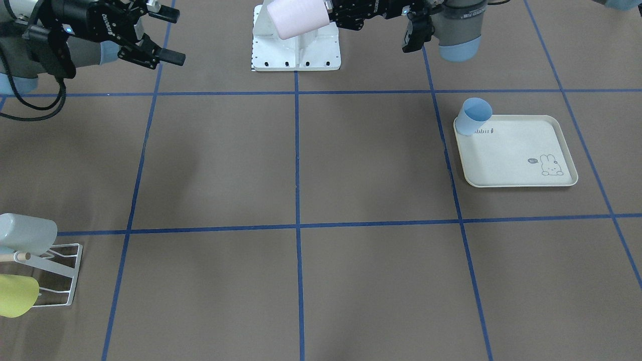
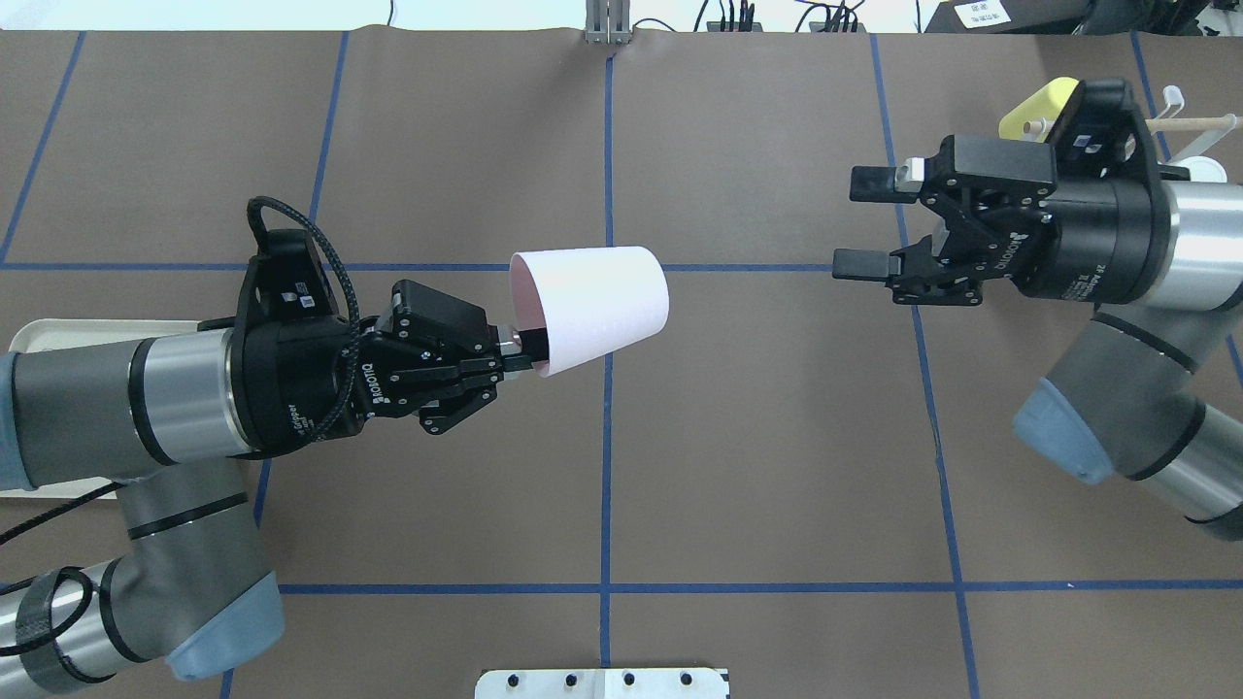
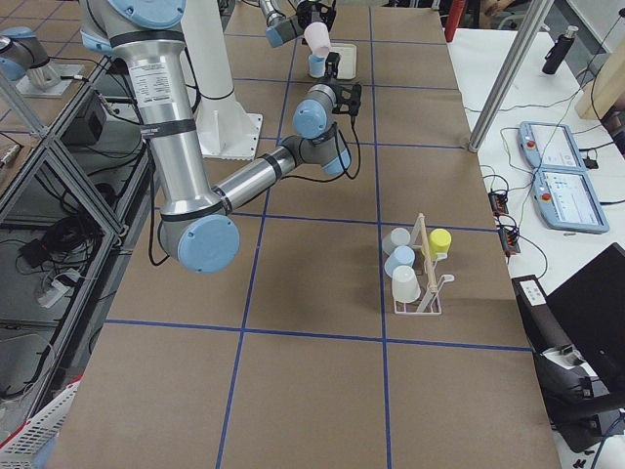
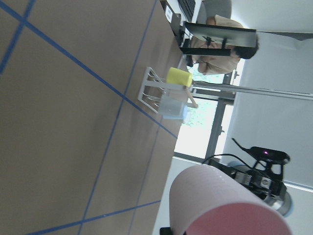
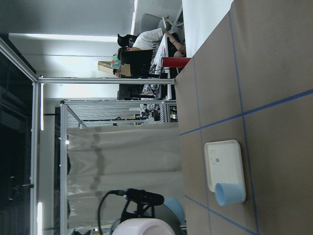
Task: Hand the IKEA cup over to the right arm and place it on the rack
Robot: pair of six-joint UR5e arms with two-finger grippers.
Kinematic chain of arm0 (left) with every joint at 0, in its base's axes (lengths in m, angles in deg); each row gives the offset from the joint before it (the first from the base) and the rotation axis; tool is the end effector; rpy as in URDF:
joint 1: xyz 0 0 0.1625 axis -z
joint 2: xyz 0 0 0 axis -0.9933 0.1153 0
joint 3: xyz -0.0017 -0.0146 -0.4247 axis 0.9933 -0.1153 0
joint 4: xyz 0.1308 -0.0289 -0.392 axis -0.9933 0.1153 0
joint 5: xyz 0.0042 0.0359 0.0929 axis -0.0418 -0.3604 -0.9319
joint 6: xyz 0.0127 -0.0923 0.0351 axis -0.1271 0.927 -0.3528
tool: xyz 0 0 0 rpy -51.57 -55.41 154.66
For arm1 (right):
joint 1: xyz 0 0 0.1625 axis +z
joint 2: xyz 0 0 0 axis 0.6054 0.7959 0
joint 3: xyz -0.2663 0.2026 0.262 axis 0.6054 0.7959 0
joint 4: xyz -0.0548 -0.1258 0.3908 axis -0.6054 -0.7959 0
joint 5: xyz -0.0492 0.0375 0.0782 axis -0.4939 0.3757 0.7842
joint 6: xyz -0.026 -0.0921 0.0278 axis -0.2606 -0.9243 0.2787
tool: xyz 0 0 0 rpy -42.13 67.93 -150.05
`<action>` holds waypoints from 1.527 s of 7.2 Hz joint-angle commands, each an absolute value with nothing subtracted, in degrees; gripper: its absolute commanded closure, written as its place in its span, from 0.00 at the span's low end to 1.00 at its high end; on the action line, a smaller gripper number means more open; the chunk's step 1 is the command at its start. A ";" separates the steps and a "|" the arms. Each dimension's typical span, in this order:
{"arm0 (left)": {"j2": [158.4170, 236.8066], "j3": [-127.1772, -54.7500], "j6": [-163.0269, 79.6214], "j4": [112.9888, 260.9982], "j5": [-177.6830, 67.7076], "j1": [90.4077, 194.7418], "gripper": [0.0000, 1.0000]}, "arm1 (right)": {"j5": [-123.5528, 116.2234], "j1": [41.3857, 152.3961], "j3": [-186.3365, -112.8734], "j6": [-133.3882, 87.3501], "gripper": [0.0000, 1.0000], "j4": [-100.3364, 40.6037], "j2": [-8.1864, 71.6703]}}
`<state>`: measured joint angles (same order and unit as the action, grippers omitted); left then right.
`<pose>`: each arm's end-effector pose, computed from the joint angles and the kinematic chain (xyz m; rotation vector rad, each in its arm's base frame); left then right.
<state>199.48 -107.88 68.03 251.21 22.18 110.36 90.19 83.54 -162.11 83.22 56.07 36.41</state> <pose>0.3657 -0.3189 0.1697 -0.2303 2.2761 -0.3973 -0.2499 -0.3889 0.2368 0.0164 -2.1935 0.2430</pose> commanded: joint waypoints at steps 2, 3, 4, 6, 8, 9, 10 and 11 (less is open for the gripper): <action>202.09 -104.76 74.85 256.95 21.30 109.92 1.00 | 88.36 78.31 -162.43 86.34 0.01 57.25 31.72; 203.40 -104.76 76.18 256.95 21.30 109.75 1.00 | 88.36 77.78 -162.43 86.34 0.01 57.34 31.72; 204.29 -104.76 78.72 256.95 21.30 109.66 1.00 | 88.36 77.34 -162.43 86.34 0.01 57.60 31.63; 204.56 -104.67 78.83 257.57 21.30 109.66 1.00 | 88.54 76.55 -162.17 86.16 0.00 57.69 30.76; 204.47 -104.50 78.83 257.66 21.39 108.87 1.00 | 88.36 75.32 -161.81 86.16 0.00 59.62 30.40; 204.56 -104.50 78.83 257.66 21.39 107.91 1.00 | 88.36 75.23 -161.82 86.16 0.01 59.62 30.31; 204.56 -104.50 78.92 257.74 21.39 107.38 1.00 | 88.36 75.23 -161.82 86.08 0.01 59.71 30.31; 204.73 -104.58 78.92 257.75 21.39 106.94 1.00 | 88.36 75.23 -161.82 86.08 0.01 59.63 30.23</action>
<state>204.61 -104.52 78.89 257.71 21.39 107.55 88.37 75.27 -161.82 86.11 59.64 30.31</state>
